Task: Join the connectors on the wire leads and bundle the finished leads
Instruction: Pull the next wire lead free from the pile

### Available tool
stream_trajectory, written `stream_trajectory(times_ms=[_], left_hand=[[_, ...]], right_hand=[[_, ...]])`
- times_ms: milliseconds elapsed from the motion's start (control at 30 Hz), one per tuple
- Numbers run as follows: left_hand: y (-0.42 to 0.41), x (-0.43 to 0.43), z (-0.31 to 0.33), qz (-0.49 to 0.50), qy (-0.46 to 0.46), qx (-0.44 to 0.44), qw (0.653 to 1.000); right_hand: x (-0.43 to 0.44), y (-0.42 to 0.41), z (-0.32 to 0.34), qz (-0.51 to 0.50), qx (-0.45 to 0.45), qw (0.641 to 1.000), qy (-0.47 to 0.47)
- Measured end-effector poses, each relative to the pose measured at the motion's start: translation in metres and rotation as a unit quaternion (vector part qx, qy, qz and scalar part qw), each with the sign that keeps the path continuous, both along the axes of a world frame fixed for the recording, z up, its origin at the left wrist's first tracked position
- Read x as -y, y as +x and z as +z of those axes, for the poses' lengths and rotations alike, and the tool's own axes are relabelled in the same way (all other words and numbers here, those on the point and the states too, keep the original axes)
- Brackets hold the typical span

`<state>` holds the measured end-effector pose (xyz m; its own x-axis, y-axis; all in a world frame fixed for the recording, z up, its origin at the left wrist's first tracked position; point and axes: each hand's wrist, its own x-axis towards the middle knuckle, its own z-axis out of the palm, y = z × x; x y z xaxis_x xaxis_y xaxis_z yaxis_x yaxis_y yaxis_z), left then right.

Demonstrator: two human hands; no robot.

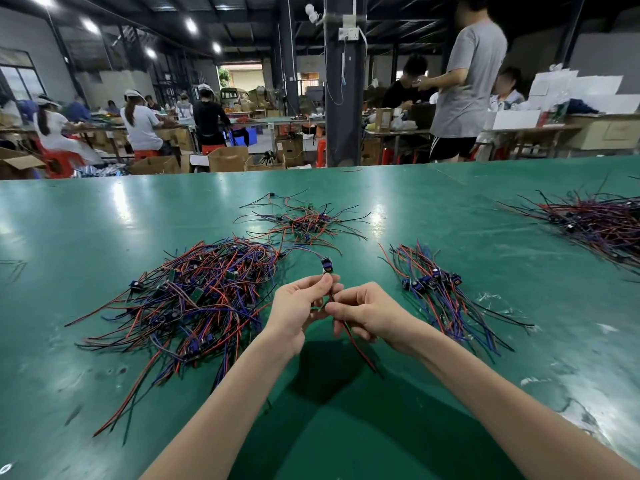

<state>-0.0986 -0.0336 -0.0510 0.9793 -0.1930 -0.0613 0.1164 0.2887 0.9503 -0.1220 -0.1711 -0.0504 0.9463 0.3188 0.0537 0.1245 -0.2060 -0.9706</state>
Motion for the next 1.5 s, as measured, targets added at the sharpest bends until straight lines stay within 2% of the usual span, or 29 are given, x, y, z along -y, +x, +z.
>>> stream_trajectory(times_ms=[200, 367, 533, 667, 967, 1033, 1167, 1300, 1500], left_hand=[[0.002, -0.001, 0.0, 0.024, 0.0, -0.007, 1.0], [-0.002, 0.002, 0.0, 0.006, 0.039, -0.002, 0.999], [-0.013, 0.014, -0.007, -0.041, 0.103, 0.024, 0.994], [-0.015, 0.017, -0.009, -0.061, 0.115, 0.026, 0.991], [-0.025, 0.02, -0.011, -0.243, 0.145, 0.027, 0.959], [-0.028, 0.021, -0.01, -0.274, 0.157, 0.032, 0.948], [-0.033, 0.022, -0.01, -0.331, 0.159, 0.024, 0.93], [-0.033, 0.023, -0.009, -0.332, 0.155, 0.01, 0.93], [-0.034, 0.022, -0.007, -0.329, 0.148, 0.006, 0.933]], right_hand=[[0.007, 0.003, 0.005, -0.03, -0.06, 0.998, -0.014], [0.013, 0.01, 0.007, -0.143, -0.019, 0.988, 0.047], [0.011, 0.012, 0.003, -0.182, -0.019, 0.981, 0.065], [0.014, 0.016, 0.003, -0.205, -0.033, 0.975, 0.083], [0.059, 0.036, 0.013, -0.353, -0.053, 0.909, 0.216], [0.072, 0.04, 0.015, -0.379, -0.059, 0.898, 0.217], [0.094, 0.045, 0.009, -0.424, -0.07, 0.896, 0.113], [0.108, 0.046, 0.002, -0.453, -0.086, 0.887, -0.037], [0.11, 0.039, 0.002, -0.442, -0.015, 0.864, -0.243]])
